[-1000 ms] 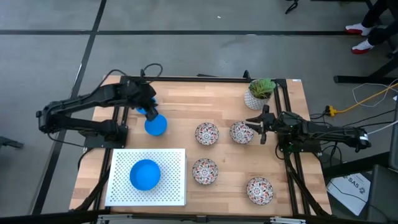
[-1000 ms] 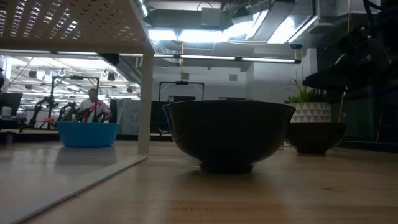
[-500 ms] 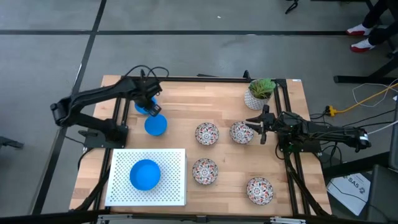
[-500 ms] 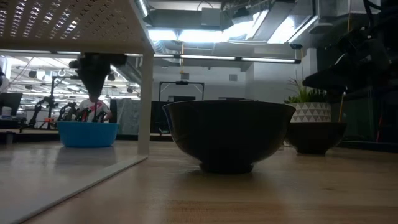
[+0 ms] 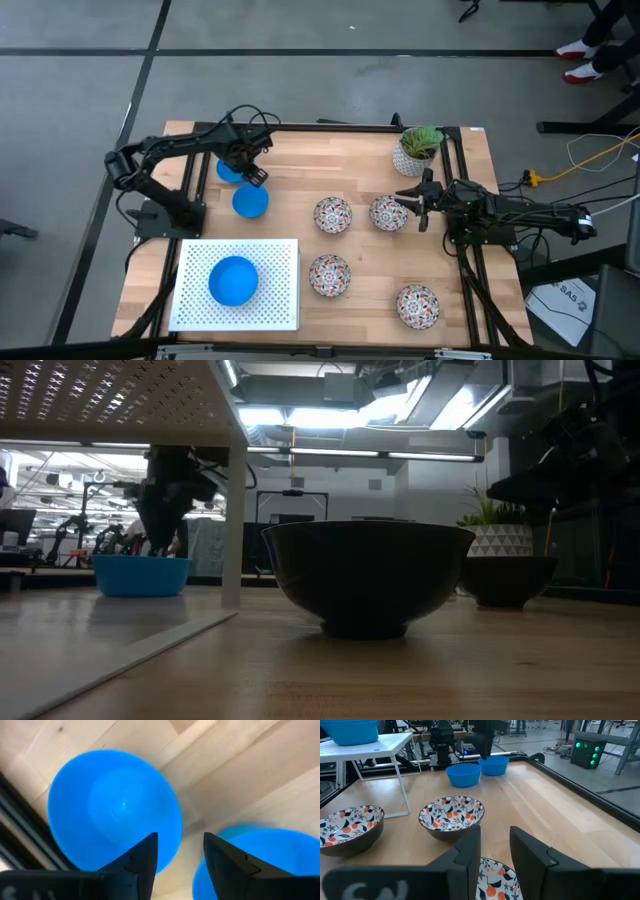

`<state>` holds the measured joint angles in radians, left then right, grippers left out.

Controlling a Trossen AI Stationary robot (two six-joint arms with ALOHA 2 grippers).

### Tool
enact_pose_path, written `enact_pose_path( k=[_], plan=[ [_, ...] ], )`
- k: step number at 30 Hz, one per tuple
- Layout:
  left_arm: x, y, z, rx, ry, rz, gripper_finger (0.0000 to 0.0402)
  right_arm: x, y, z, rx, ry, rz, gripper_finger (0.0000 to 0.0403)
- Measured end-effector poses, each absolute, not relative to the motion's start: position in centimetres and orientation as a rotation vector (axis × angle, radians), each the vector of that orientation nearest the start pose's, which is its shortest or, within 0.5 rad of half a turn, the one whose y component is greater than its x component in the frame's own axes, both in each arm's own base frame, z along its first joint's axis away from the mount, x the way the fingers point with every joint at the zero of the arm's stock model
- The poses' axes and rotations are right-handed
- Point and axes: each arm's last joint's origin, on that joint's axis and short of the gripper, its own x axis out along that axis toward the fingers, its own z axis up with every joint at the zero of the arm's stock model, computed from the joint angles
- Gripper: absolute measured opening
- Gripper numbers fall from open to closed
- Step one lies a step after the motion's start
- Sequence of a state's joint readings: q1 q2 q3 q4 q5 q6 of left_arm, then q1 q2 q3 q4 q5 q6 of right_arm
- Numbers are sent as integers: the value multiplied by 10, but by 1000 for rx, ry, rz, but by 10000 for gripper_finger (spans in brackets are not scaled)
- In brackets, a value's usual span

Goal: Pick & Place Mini bowls
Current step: Stack the blue bowl on the stacked blue bowls on the shelf

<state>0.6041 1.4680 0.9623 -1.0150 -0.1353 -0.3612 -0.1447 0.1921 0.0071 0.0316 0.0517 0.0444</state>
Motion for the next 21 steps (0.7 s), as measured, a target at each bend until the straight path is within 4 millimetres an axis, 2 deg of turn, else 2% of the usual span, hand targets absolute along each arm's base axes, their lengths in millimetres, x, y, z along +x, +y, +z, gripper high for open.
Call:
enact_pose_path(
  k=[13, 21],
  plan=[
    [209, 149, 182, -599, 1440, 826, 158, 107, -17, 153, 51, 150, -199, 104],
    [211, 152, 172, -576, 1487, 839, 132, 107, -17, 153, 51, 150, -199, 104]
  ],
)
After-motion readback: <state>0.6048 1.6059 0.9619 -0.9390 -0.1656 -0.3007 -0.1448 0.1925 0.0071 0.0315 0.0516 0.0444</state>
